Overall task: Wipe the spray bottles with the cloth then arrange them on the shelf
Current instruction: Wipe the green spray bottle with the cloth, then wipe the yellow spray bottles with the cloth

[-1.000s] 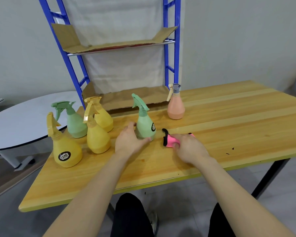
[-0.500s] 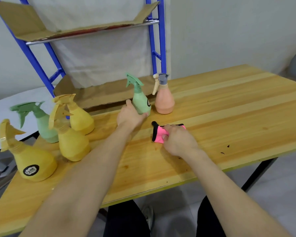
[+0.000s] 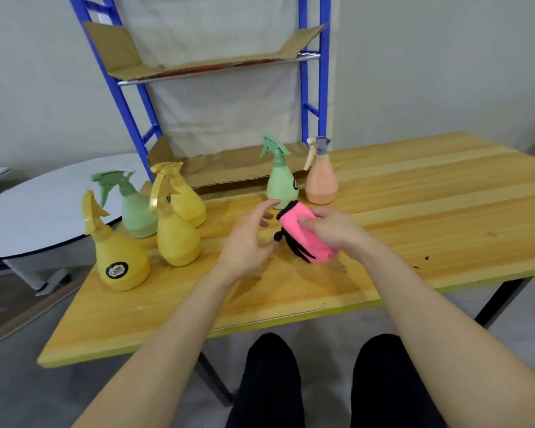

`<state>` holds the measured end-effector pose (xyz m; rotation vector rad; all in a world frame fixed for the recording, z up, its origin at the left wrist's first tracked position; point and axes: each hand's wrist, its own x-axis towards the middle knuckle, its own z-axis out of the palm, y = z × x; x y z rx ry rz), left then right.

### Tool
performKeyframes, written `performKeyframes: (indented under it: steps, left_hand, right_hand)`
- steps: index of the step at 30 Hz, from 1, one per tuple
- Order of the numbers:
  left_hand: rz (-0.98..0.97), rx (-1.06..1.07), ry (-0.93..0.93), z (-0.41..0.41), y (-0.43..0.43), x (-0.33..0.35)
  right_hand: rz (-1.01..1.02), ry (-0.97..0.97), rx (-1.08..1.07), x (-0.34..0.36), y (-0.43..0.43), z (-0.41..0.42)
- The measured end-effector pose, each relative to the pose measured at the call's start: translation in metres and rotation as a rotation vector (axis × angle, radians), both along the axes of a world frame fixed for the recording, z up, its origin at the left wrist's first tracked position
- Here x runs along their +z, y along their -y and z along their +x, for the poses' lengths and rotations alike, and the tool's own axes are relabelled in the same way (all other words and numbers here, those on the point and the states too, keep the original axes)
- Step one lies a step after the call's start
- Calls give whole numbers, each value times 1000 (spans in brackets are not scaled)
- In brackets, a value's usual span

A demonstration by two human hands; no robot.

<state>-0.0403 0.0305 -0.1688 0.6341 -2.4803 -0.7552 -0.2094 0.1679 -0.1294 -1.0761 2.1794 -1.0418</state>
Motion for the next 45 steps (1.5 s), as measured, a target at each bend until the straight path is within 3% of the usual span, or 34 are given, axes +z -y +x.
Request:
performKeyframes:
  steps: [3,6,9,15,25,30,35,41,43,45]
  left_hand:
    - [-239,-55,-106,28,-4,19]
    - [-310,-64,-157,55,-3,38]
    - [-276,-39,-200,78,0,51]
    - [-71,107,-230,107,1,58]
    - [245,55,-266,132,11,49]
    - [172,164,-287,126,12,42]
    - [167,288,-353,124,20,40]
    - [226,311,-381,120,26,35]
    - [170,357,-345,119,25,34]
    - [110,463,-313,120,22,35]
  right_hand:
    - [54,117,112,10,3,29]
    - [-19,187,130,19,4,54]
    - [-136,337,188,29,1,74]
    - [-217,386,282,29,-2,92]
    - [-269,46,171,41,28,101]
    - [-324,-63,283,48,40,95]
    - [-163,218,351,32,50,92]
    - [-408,753,215,20,57,104]
    - [-350,753,206,7,60,113]
    - [-296,618,150,-1,62,115]
